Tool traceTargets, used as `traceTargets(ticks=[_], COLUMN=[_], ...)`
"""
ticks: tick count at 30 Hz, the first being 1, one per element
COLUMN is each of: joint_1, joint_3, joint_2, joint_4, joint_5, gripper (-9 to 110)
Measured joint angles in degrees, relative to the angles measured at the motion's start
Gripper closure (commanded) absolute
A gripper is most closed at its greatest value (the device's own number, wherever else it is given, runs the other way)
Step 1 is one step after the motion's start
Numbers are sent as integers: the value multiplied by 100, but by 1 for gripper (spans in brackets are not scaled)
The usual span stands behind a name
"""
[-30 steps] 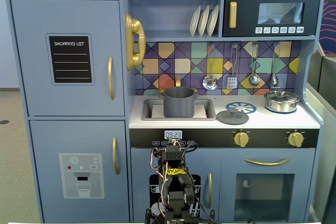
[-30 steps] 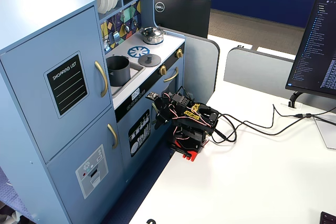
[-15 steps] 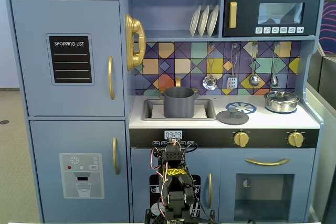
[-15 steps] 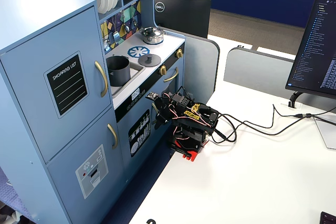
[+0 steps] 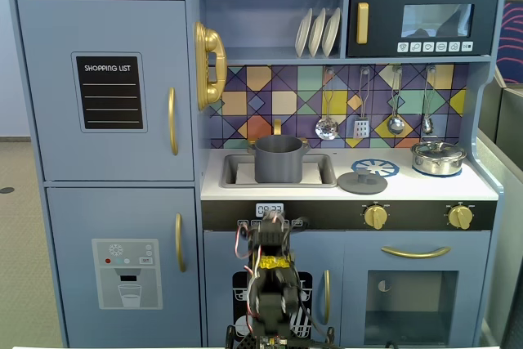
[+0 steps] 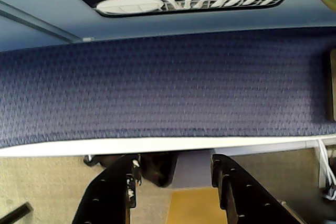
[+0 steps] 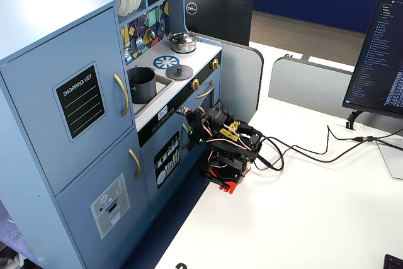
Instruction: Pick up the lid from the counter and put it on the gray recipient
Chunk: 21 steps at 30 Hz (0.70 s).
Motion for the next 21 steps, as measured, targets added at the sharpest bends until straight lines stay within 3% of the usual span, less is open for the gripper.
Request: traceTargets(ticks=[6,9,13,16,21], joint_1=[958,1538,2241,2637,3120], joint_3=[-2294,-2979,-3226,-3199,-2470], joint_2=[-1354,-1731,-2030,-2224,-2373], joint_4=[-932,-2074,-3718,-4755,-6363], joint_5=[-343,97,-62,-167,-26], gripper=[98,102,101,83,74])
